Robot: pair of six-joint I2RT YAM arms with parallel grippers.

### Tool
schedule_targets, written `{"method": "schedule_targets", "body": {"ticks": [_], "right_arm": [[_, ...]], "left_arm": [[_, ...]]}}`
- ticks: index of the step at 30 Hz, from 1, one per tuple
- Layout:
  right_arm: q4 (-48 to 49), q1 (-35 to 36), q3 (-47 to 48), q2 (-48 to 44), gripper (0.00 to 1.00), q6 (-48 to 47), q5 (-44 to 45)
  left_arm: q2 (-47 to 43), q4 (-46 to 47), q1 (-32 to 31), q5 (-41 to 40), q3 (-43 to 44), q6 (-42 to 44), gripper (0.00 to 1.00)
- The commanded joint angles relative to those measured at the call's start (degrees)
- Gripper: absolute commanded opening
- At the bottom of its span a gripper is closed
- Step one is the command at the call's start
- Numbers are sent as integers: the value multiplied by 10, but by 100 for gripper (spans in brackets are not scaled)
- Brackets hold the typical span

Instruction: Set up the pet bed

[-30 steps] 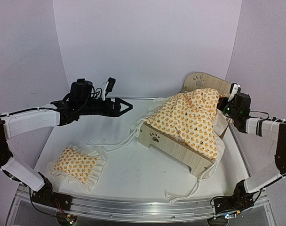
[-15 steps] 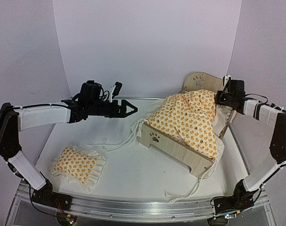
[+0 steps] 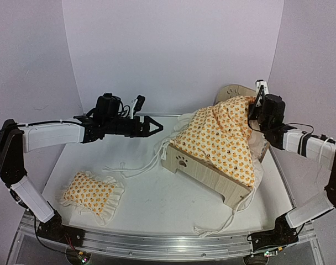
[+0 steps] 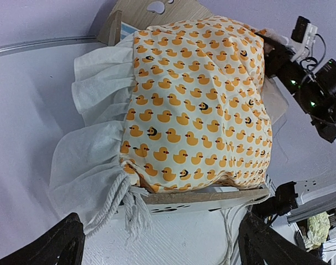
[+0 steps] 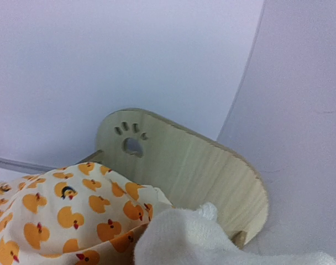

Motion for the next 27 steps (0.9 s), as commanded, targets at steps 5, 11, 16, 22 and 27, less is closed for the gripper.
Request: {"method": "schedule_targets", "body": {"ticks": [5, 11, 16, 22, 27], "right_arm": [[130, -60, 63, 119, 0, -36, 220], [-159, -100, 185, 213, 65, 62, 191], [-457, -109, 253, 180, 98, 190, 185], [-550, -173, 285, 96, 98, 219, -56], [-555, -298, 322, 123, 97, 271, -273]], "left_arm": [[-50, 15, 4, -5, -2, 2, 97], [-54, 14, 5, -5, -10, 6, 97], [-43, 9, 6, -4, -2, 5, 97], [13, 11, -1, 31, 29, -42, 96], [60, 26, -49, -2, 47, -96, 97]]}}
